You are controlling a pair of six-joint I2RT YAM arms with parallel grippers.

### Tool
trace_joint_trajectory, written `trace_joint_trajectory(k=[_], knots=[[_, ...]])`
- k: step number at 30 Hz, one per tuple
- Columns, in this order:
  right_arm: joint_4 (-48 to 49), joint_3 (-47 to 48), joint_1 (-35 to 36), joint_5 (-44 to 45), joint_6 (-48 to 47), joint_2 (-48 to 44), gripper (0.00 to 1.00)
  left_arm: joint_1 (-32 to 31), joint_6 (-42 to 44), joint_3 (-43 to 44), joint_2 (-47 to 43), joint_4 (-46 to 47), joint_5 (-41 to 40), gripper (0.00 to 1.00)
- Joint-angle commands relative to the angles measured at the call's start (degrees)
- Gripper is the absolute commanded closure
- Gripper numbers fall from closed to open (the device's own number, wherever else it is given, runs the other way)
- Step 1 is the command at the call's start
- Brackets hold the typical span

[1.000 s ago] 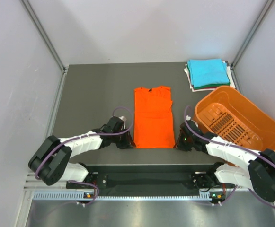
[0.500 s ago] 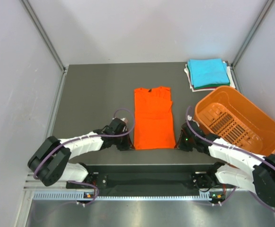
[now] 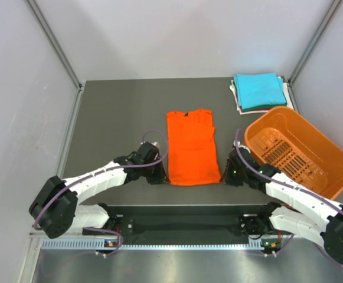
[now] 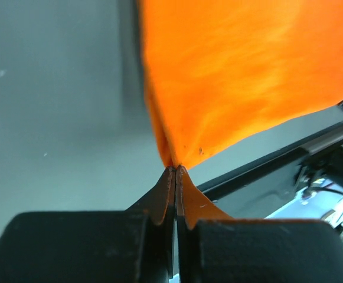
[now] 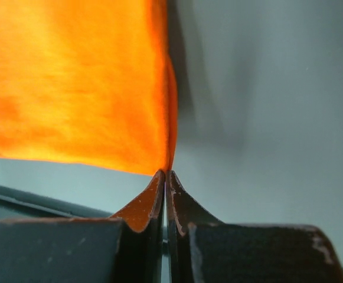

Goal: Fold and stack the t-shirts
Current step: Fold the tshirt

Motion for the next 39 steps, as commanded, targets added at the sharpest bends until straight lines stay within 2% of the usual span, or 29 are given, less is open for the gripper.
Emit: trace_joint_trajectory(k=[1,6,13,16,22,26,31,39], knots=[[-3.3,6.3,0.8,3.0,-2.4,-1.6,1.0,-0.2,0.0,4.8,-1.9,-4.2,-2.2,1.0],[-6.7,11.7,0.8,6.3,-4.1,-1.5,1.0,0.0,1.4,10.6,-0.9,-8.8,-5.5,1.0],[-8.0,21.3,-0.4,7.1,-7.6,3.6,1.0,0.9,3.8,20.0,1.7,-13.5,-10.0,1.0],[-7.9,24.6,-2.8,6.8,-9.8,6.3,1.0,3.2,5.5,23.6,2.6,-14.0,-11.5,1.0],[-5.1,31.4,-8.4,3.4,-15.5,13.6,1.0,9.4,10.0,30.2,8.3,-14.1,-8.5,1.0],[-3.2,37.3,-11.4,1.6,-18.2,20.6,1.0,14.6,13.2,35.1,14.1,-11.1,-5.8,1.0],[-2.9,47.5,-15.4,0.3,-21.0,30.6,1.0,19.2,15.8,47.7,24.3,-12.2,-2.9,1.0],[-1.9,63.7,-19.5,-3.6,-24.5,46.7,1.0,22.1,19.1,65.3,40.1,-12.6,-0.7,1.0]])
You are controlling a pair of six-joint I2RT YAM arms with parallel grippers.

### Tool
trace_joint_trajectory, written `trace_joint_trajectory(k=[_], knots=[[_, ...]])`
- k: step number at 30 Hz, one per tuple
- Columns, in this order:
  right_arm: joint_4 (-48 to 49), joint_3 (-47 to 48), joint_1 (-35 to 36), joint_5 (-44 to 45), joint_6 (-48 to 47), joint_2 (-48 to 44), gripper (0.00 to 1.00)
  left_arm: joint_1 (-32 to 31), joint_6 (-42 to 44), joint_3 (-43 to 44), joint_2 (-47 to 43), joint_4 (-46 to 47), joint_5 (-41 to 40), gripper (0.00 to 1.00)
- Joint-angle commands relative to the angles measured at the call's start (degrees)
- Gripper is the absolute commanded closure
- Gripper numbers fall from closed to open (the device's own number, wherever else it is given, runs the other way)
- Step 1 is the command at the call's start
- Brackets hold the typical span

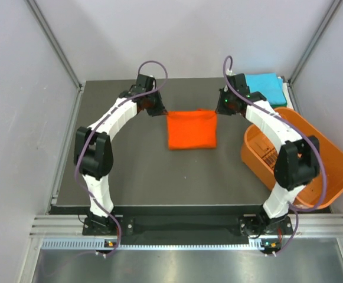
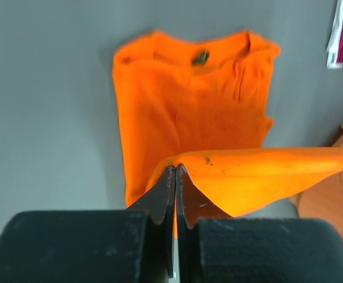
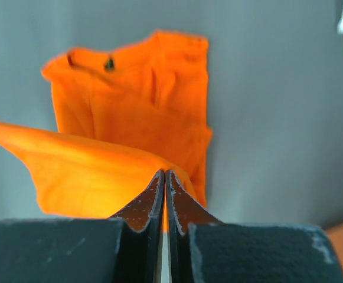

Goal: Fold and stack the t-shirts
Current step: Fold the tshirt

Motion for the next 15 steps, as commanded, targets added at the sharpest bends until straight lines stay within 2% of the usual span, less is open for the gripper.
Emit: trace_joint_trajectory(k=[1,7,11,15], knots=[[1.9,7.8,-1.8,-2.6,-3.0,5.0,1.0,1.6,2.7,7.2,3.6,0.7,0.8,1.0],[1.6,16.4,-3.9,-3.9,-2.5,14.4,1.0,4.1,4.6,11.9,11.0,6.1,4.0,1.0],[3.1,19.5,-4.5,-6.1,-2.3,19.0,1.0,5.6,5.0,15.9,16.2,5.9,4.5,1.0],[4.3,22.5,-5.0,-6.5,-2.2,23.9,1.0,7.2,6.4,17.9,18.9,9.9,6.2,1.0]])
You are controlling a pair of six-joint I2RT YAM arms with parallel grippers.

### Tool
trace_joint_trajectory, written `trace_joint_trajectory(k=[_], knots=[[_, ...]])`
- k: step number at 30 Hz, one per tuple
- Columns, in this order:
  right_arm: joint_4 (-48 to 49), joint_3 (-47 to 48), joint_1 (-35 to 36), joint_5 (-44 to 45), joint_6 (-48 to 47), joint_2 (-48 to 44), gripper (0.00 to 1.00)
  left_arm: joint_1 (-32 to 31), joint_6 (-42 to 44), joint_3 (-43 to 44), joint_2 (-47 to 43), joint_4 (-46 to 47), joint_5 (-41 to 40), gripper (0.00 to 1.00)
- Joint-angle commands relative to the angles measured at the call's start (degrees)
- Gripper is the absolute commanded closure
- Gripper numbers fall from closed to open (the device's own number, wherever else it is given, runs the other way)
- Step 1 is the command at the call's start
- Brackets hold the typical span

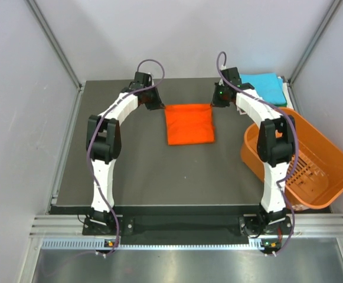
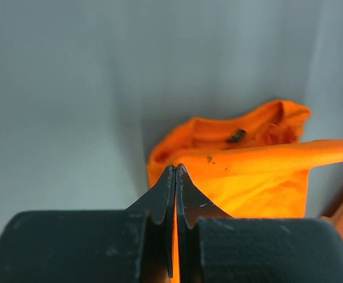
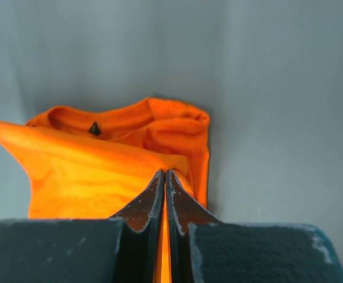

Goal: Fold and stack the t-shirts
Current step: Fold the tshirt

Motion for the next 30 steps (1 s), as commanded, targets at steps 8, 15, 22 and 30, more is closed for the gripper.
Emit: trace_joint_trajectory(k=[8,15,22,30], knots=[[4.9,6.4,-1.7,-0.6,0.4,6.7,1.0,2.7,5.0,7.0,6.0,9.5,4.2,0.96],[6.2,4.6,-2.1,1.6,1.6,5.4,1.0,3.4,4.0,6.4,7.3,13.0,6.1,1.0],[4.8,3.3,-2.3,3.3,3.1,1.4,1.0,3.4,0.0,4.4,5.4,17.4,7.2,1.0],[5.0,1.0,-3.5,4.0,4.8,1.3,1.0,3.2,-3.3,4.8,7.3,22.7,10.4,1.0]])
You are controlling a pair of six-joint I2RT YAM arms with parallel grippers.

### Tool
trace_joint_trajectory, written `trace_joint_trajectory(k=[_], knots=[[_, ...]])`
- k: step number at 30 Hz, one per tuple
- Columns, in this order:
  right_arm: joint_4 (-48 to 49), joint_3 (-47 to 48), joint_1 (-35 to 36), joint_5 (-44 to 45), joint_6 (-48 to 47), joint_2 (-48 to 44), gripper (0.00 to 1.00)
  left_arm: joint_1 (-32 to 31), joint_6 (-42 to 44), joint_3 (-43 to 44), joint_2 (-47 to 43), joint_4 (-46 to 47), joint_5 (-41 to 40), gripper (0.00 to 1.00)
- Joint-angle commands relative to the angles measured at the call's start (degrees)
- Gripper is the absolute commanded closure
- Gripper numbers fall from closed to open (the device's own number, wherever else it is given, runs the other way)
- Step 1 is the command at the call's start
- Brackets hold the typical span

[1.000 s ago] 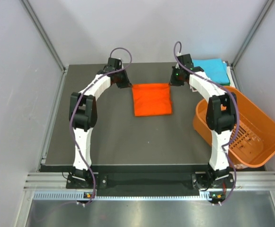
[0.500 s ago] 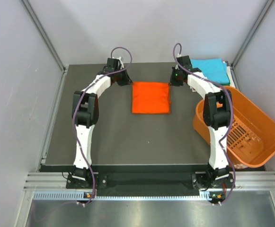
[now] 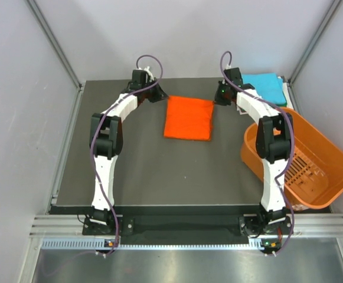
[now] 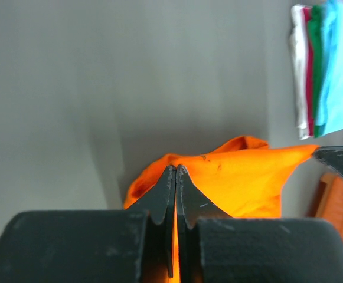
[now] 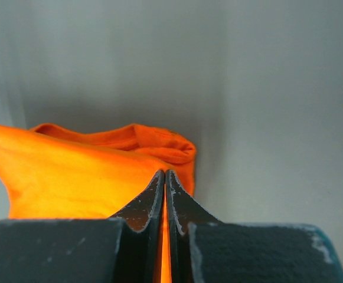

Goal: Fold and stack the t-shirts
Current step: Fold the tshirt

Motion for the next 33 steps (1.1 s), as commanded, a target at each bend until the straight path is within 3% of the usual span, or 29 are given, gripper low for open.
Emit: trace_joint_trajectory(k=[1,14,17,18,20,22,28,33], knots=[[1.4,-1.4,-2.0,2.1,1.2,-3.6,1.0,0.9,-2.1,0.5,0.3,7.9,1.6,1.0],[5.2,5.3,-3.8,-1.7,-0.6,5.3,0.92,1.2,-0.3,12.7,9.7,2.6,-1.5,1.0],[3.4,6.4,-4.0,-2.4,-1.5,4.6,0.84,1.6,1.1,12.4,8.7,1.2,-2.7,0.8],[3.7,5.2,-3.9,-2.9,-1.8,3.5,0.81,1.6,1.7,11.7,7.7,1.2,-3.0,0.58],[4.7,1.5,-3.8,-5.0,-2.2,-0.9,0.68,1.6,4.3,8.7,4.2,1.7,-3.3,0.45],[5.4,-1.2,-2.9,-4.7,-3.2,-4.4,0.6,1.7,6.7,6.2,0.3,1.8,-4.0,0.41],[0.8,-4.7,0.1,-6.2,-5.9,-9.0,0.35,1.4,8.2,-6.4,-9.8,1.4,-0.7,0.41],[-2.9,-4.8,2.3,-6.3,-7.9,-5.7,0.35,1.2,6.8,-23.1,-16.4,3.6,3.0,0.41]])
